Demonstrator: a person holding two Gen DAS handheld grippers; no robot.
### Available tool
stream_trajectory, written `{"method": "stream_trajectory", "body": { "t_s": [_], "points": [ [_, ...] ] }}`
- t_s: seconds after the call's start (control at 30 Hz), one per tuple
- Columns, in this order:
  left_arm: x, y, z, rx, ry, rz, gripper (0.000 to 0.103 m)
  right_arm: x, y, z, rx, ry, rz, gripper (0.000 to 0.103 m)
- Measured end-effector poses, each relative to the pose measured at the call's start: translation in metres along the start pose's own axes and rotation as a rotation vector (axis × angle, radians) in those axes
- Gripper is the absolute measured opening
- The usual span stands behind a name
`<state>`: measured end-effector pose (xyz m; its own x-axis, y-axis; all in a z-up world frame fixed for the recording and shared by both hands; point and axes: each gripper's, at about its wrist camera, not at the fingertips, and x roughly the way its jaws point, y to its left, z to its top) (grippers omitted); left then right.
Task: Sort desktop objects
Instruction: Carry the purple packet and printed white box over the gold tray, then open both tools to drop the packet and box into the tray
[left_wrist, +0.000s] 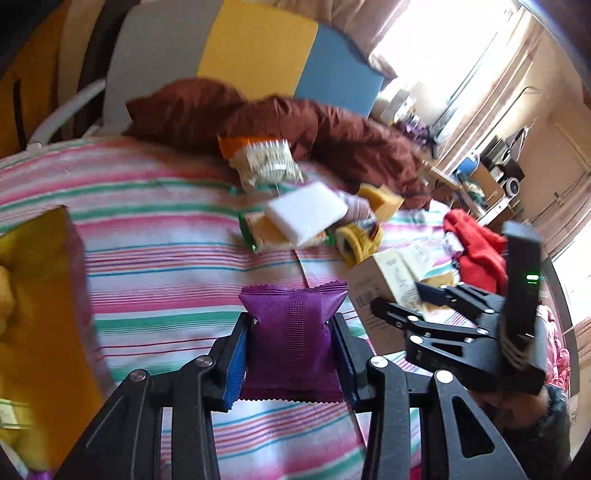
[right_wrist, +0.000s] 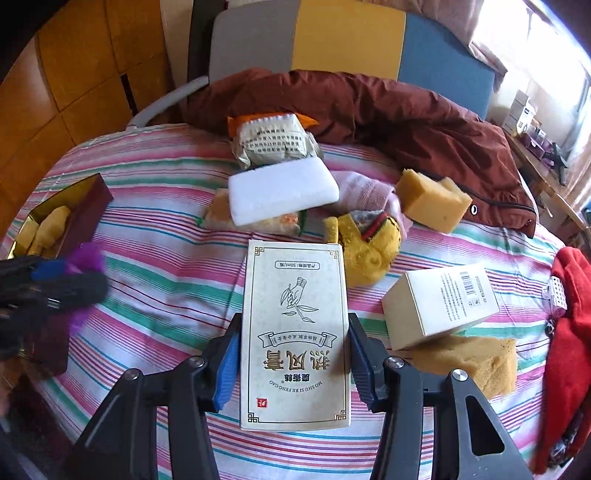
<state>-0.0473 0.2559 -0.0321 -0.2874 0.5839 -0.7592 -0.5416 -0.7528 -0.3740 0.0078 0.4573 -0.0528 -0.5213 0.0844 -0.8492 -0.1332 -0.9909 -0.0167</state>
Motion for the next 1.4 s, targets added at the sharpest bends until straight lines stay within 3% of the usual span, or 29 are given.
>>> {"method": "stream_trajectory", "body": {
  "t_s": [0.17,0.4,0.6,0.77,1.07,1.4],
  "points": [
    [-0.044,0.027,-0.008,-0.016,-0.069,0.044,0.042,-0.003,0.002,-0.002,0.01,-0.005,0.007,0.052],
    [-0.094,0.102,-0.018,-0.11,-0.14,0.148,0.042,-0.016,0.025,0.0,0.026,-0.019,0.077,0.052],
    [-0.126,0.179,-0.033,-0.242,-0.171,0.244,0.042,-0.03,0.083,0.014,-0.021,-0.043,0.188,0.052],
    [-0.142,0.214,-0.045,-0.299,-0.188,0.303,0.042,-0.043,0.143,0.037,-0.078,-0.086,0.284,0.052],
    [-0.149,0.238,-0.056,-0.304,-0.186,0.36,0.042,-0.035,0.238,0.056,-0.197,-0.064,0.373,0.053],
    [-0.144,0.249,-0.053,-0.264,-0.173,0.426,0.043,0.006,0.285,0.076,-0.22,0.014,0.336,0.053]
  ]
}}
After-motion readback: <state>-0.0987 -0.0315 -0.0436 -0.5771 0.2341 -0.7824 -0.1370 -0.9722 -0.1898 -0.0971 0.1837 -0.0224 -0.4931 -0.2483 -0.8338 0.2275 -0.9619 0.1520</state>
